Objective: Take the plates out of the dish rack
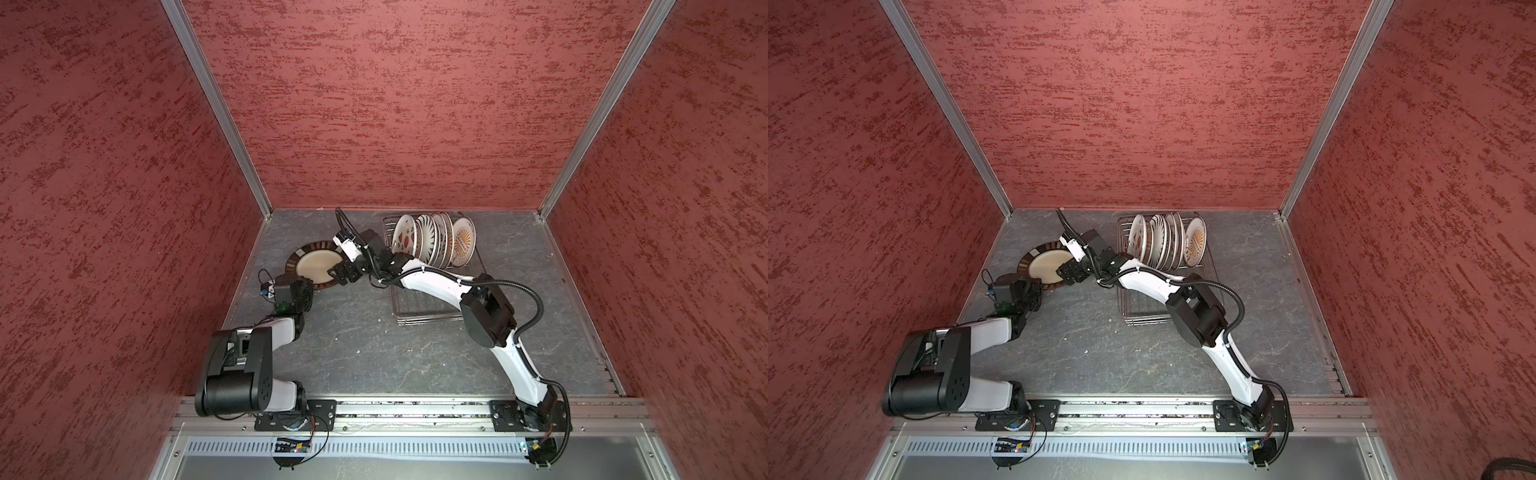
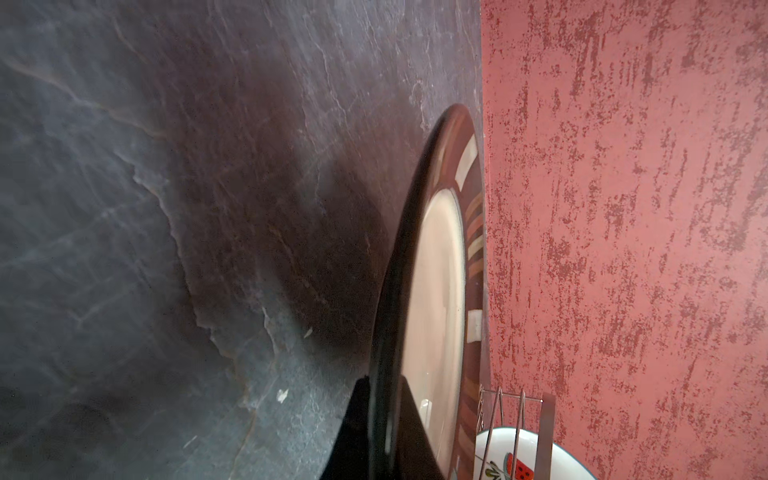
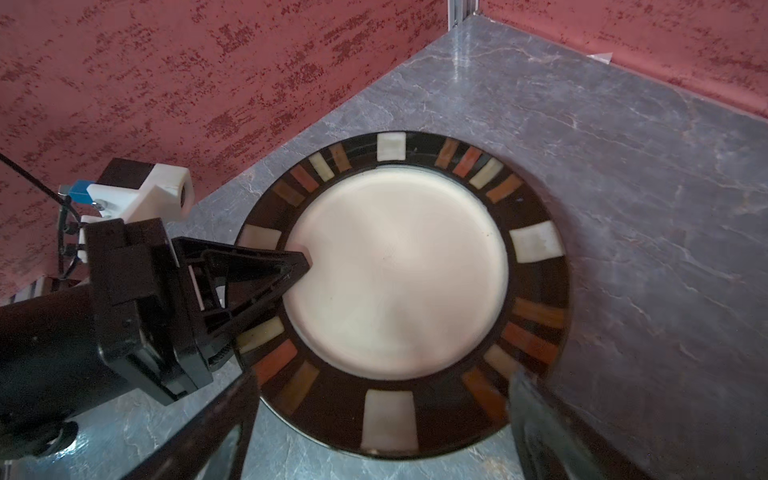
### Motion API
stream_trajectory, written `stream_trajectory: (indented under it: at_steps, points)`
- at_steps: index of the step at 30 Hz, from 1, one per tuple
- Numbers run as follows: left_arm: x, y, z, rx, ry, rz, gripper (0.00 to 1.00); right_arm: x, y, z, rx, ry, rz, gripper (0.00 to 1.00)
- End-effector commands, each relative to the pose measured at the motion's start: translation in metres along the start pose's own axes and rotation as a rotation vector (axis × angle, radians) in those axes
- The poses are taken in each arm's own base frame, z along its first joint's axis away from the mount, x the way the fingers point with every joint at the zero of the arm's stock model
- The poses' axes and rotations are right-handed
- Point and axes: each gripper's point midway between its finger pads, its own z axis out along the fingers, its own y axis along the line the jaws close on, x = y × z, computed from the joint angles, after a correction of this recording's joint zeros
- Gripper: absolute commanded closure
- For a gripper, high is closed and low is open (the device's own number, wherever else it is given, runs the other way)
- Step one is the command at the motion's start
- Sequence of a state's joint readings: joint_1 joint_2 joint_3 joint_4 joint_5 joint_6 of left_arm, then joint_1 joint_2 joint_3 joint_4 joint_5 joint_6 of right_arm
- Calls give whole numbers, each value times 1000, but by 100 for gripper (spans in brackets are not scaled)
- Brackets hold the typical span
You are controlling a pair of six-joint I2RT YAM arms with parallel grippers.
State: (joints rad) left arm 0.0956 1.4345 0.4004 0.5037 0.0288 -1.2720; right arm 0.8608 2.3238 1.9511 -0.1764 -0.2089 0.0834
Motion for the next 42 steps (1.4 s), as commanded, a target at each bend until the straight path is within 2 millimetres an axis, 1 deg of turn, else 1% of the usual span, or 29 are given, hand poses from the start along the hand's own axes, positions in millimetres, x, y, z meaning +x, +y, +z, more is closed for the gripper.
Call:
stream_trajectory:
  at_steps: [1, 10, 15, 20, 22, 26, 29, 33, 35, 37, 39, 42]
  points:
    - [-16, -82, -3, 269, -46, -12, 100, 0, -8, 3, 66, 23, -50, 6]
    - [-18, -68, 23, 214, -49, -36, 100, 4, -9, 13, 53, 37, -71, 6]
    - [-16, -62, 36, 187, -35, -41, 100, 5, -10, 20, 54, 48, -77, 6]
    - [-18, -55, 43, 182, -39, -55, 100, 7, -10, 26, 43, 49, -75, 5]
    - [-21, -52, 45, 165, -52, -52, 100, 5, -12, 28, 55, 39, -76, 5]
    - [-29, -41, 48, 116, -96, -56, 95, 1, -19, 30, 93, 12, -71, 5]
    - [-36, -37, 52, 108, -119, -62, 93, -1, -19, 32, 91, -8, -66, 5]
    - [-36, -39, 61, 124, -101, -56, 91, -3, -22, 35, 98, -28, -66, 5]
    - [-38, -36, 63, 103, -119, -52, 89, -4, -25, 36, 108, -37, -66, 5]
    - [-40, -32, 64, 90, -128, -54, 84, -3, -25, 38, 111, -42, -69, 5]
    - [-40, -33, 66, 96, -128, -50, 80, -4, -26, 39, 112, -47, -70, 5]
    - [-38, -31, 69, 85, -119, -50, 77, -4, -26, 40, 110, -54, -71, 5]
